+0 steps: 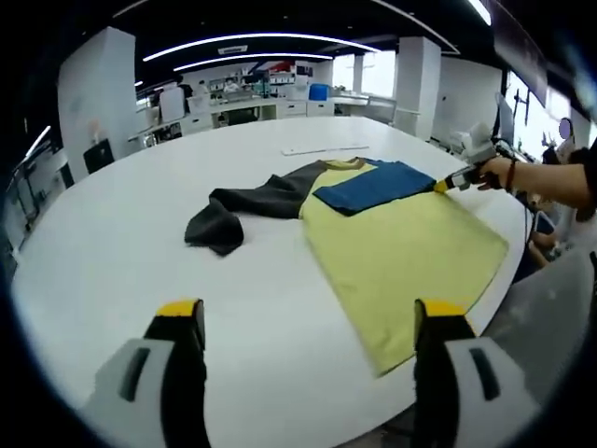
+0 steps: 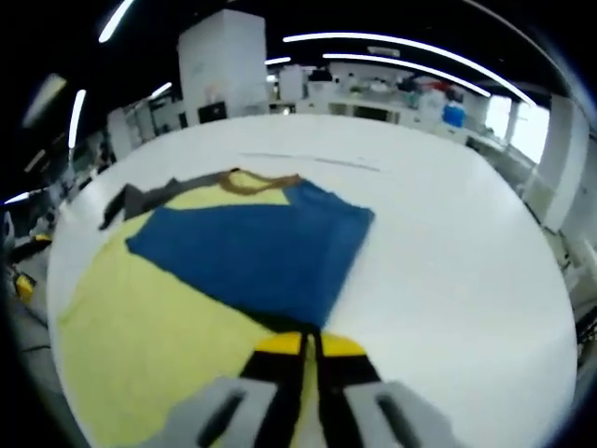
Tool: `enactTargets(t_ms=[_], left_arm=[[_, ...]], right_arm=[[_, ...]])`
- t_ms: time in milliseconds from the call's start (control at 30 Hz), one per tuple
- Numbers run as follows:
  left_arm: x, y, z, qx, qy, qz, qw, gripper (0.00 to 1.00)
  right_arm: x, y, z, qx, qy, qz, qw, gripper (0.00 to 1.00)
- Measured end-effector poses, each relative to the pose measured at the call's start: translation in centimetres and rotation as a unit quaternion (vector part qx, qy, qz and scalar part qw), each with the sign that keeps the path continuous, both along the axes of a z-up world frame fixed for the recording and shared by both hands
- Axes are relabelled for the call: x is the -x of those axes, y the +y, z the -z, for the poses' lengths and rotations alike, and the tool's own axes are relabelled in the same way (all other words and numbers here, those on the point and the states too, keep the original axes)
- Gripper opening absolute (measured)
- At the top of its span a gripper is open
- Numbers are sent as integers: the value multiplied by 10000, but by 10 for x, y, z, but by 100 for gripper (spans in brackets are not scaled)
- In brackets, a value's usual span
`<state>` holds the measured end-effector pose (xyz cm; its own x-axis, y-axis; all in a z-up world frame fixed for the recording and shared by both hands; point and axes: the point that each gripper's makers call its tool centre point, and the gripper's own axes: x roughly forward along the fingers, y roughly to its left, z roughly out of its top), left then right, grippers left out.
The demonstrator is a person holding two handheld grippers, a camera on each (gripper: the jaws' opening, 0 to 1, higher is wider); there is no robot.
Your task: Fold the garment on the visible template until the final outline fits inside the template.
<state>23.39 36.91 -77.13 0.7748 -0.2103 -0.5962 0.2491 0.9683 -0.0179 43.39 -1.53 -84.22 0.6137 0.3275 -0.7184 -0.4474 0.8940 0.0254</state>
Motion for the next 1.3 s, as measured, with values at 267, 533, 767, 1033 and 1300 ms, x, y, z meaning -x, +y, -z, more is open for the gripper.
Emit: enactTargets(t_ms=[267, 533, 767, 1033, 1300], left_arm=[[-16, 14, 0, -110, -43, -189, 9998, 82], [-36, 36, -8, 11, -288, -650, 9975, 71], [-55, 56, -14, 49, -422, -1045, 9936, 61], [-75, 73, -6, 101, -437, -1488, 9879, 44], [-97, 90, 9, 109, -439, -1691, 9846, 31]], right_arm=[[1, 1, -9, -327, -8, 198, 9993, 22], [0, 4, -29, -667, -195, 180, 9974, 76], [10, 5, -52, -781, -272, -90, 9965, 92], [31, 16, -72, -953, -384, -537, 9933, 99], [61, 28, -97, -1180, -662, -931, 9864, 99]])
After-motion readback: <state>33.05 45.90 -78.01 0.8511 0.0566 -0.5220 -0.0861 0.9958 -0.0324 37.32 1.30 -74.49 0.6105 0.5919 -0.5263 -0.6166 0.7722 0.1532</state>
